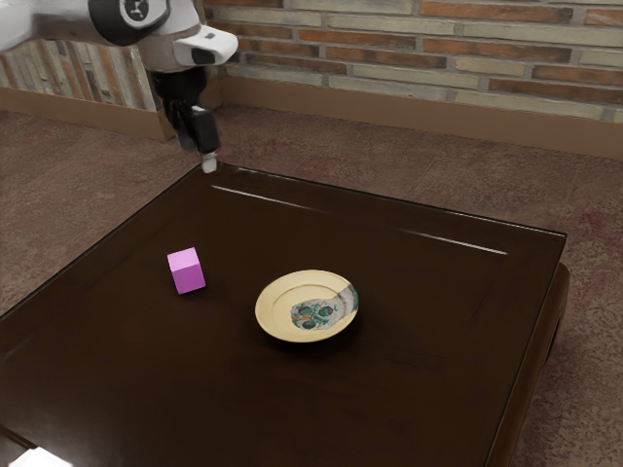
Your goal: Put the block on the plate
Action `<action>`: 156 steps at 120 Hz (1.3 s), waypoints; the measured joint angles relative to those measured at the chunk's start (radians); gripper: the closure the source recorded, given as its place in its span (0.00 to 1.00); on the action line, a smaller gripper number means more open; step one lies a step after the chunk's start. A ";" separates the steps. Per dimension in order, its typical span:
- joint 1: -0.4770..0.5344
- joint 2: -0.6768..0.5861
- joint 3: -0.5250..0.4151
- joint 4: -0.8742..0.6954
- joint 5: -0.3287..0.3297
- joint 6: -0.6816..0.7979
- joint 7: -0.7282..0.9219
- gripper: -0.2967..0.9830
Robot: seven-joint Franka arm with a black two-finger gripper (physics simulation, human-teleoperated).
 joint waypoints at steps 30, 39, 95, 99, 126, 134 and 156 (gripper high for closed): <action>-0.061 0.005 0.034 -0.045 0.000 0.006 -0.153 0.23; -0.069 -0.007 0.114 -0.130 -0.021 0.030 -0.134 0.23; -0.033 0.077 0.366 -0.415 -0.058 0.385 0.268 0.23; -0.030 0.095 0.377 -0.415 -0.062 0.401 0.294 0.23; -0.021 0.240 0.416 -0.328 -0.099 0.464 0.439 0.23; -0.014 0.288 0.417 -0.304 -0.112 0.473 0.473 0.23; 0.020 0.341 0.418 -0.257 -0.134 0.487 0.554 0.23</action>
